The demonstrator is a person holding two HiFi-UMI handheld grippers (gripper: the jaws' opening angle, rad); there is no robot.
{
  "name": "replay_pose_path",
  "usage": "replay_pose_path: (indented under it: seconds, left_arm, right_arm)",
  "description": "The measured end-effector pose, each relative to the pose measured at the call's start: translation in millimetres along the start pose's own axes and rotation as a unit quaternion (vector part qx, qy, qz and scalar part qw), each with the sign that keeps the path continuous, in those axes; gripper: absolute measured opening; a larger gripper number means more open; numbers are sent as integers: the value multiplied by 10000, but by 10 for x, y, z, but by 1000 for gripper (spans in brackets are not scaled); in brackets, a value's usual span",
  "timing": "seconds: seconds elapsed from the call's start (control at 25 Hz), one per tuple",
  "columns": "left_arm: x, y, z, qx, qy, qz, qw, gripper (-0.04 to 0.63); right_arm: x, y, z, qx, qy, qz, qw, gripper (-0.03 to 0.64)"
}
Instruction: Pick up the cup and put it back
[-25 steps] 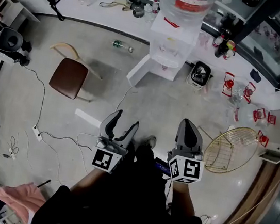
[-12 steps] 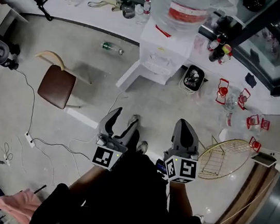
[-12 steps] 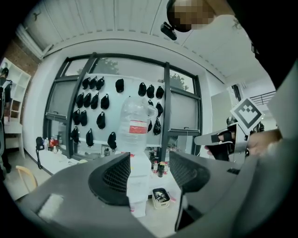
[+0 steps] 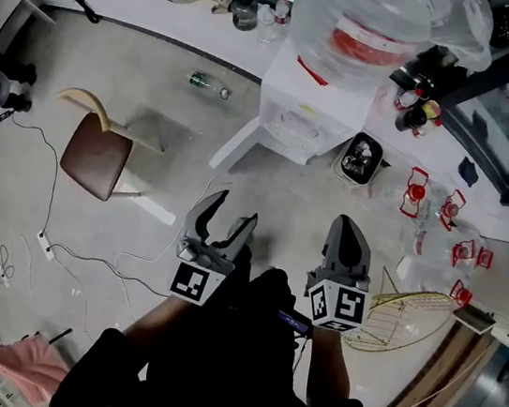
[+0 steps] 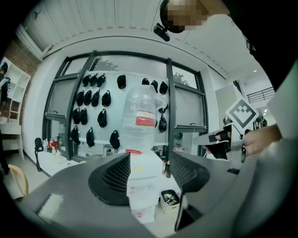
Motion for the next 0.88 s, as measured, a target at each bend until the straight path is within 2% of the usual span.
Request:
replay_pose_path:
  seconds: [0.32, 0.76, 0.88]
  left_arm:
    - [-196, 1281, 472, -23, -214, -27, 9998, 244]
    - [-513, 3062, 1108, -21, -23, 172, 9998, 244]
    - [-674, 3533, 1278, 31, 54, 342, 9994, 245]
  right_arm:
    - [330, 1157, 733, -155, -210, -46, 9996, -5]
    - [615, 2751, 1462, 39, -339, -40, 9994, -5]
    - [628, 3153, 1668, 121, -382, -18, 9992, -5]
Point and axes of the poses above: the fingertips, and each gripper's own axes: z forward along the fingers, x to its right, y out of its underside, the point moved 8 cm from there along -z, backward along the fingers, and after that the axes turned 9 degrees about y, right-handed, at the moved point
